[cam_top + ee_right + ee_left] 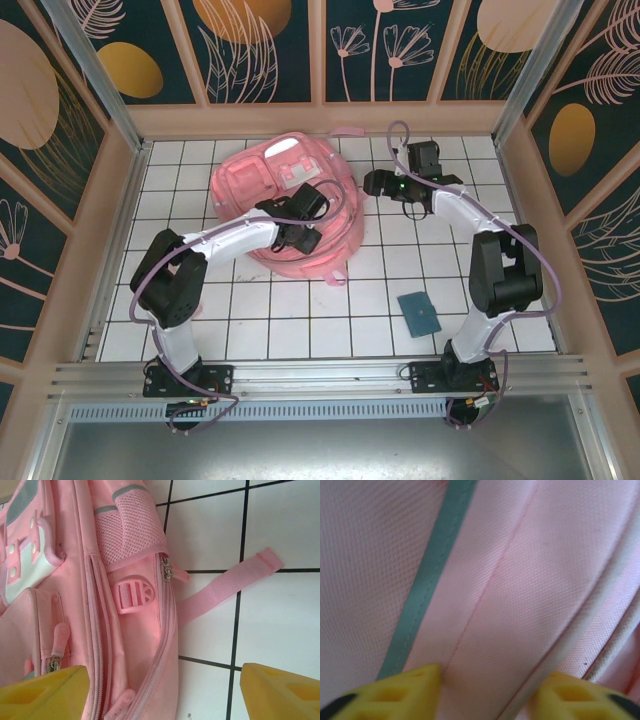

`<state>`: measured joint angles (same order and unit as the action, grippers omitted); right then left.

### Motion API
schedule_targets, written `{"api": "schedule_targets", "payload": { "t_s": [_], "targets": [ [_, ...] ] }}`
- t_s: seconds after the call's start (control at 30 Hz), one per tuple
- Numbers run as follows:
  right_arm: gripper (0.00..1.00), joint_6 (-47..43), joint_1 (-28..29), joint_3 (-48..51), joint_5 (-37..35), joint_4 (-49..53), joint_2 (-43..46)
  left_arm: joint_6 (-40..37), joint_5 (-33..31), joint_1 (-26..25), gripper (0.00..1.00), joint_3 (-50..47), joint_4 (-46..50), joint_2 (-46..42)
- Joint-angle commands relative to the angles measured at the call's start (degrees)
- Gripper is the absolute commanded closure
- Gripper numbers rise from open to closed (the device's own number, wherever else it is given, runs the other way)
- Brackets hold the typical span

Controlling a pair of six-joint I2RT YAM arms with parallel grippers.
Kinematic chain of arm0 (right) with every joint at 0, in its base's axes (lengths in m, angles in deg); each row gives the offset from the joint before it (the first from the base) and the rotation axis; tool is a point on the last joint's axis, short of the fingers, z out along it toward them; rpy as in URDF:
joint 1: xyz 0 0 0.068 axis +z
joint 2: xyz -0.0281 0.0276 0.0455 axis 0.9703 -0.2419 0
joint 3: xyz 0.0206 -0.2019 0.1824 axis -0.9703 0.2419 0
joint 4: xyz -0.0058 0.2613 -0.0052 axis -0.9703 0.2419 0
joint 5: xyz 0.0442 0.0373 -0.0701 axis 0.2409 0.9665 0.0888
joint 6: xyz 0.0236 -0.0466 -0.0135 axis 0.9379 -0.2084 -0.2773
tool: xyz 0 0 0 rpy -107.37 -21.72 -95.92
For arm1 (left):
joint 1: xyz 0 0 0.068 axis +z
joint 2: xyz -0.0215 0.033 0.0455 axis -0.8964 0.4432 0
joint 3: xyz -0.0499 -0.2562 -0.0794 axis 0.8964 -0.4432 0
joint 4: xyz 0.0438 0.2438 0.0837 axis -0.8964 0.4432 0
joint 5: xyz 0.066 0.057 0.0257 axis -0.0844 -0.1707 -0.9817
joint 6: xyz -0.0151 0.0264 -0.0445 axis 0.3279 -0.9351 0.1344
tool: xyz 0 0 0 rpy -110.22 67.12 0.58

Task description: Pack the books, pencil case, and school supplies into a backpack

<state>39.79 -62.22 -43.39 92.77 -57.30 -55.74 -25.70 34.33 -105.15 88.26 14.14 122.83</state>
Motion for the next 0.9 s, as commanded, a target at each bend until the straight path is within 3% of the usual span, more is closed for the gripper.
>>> {"api": "schedule_targets", "payload": {
  "t_s": [0.0, 0.1, 0.2, 0.3, 0.4, 0.43, 0.5, 0.7, 0.87],
  "targets": [
    [0.23, -4.44, -0.29, 0.55, 1.10, -0.65, 2.81, -3.50, -7.14, 0.18, 0.71, 2.57, 1.68, -0.16],
    [0.26, -8.89, -0.32, 2.08, 3.57, -3.64, 4.04, -5.82, -8.34, 0.07, 0.89, 2.99, 0.36, -3.18],
    [0.28, -14.14, -0.27, 3.45, 6.82, -5.80, 5.08, -8.63, -9.26, 0.14, 0.99, 2.81, -0.71, -6.70],
    [0.33, -21.76, -0.29, 2.92, 12.90, -4.42, 5.10, -10.68, -12.68, 0.10, 1.00, 2.17, -2.03, -11.01],
    [0.34, -28.02, -0.36, -0.12, 19.21, -0.84, 3.24, -13.78, -13.14, 0.11, 1.00, 0.82, -3.47, -14.36],
    [0.40, -31.52, -0.38, -1.63, 22.54, 1.49, 2.20, -14.92, -12.99, 0.10, 1.00, 0.17, -4.12, -15.43],
    [0.42, -38.64, -0.02, -1.91, 27.11, 3.29, 1.62, -17.71, -11.22, 0.10, 1.00, -0.88, -4.41, -17.01],
    [0.42, -48.09, 0.60, -4.43, 33.68, 9.05, 0.13, -20.90, -10.02, 0.14, 1.00, -3.26, -6.77, -19.60],
    [0.42, -53.00, 2.78, -4.07, 34.98, 12.84, -1.49, -21.36, -9.27, 0.06, 1.00, -2.90, -7.87, -19.23]
  ]
}}
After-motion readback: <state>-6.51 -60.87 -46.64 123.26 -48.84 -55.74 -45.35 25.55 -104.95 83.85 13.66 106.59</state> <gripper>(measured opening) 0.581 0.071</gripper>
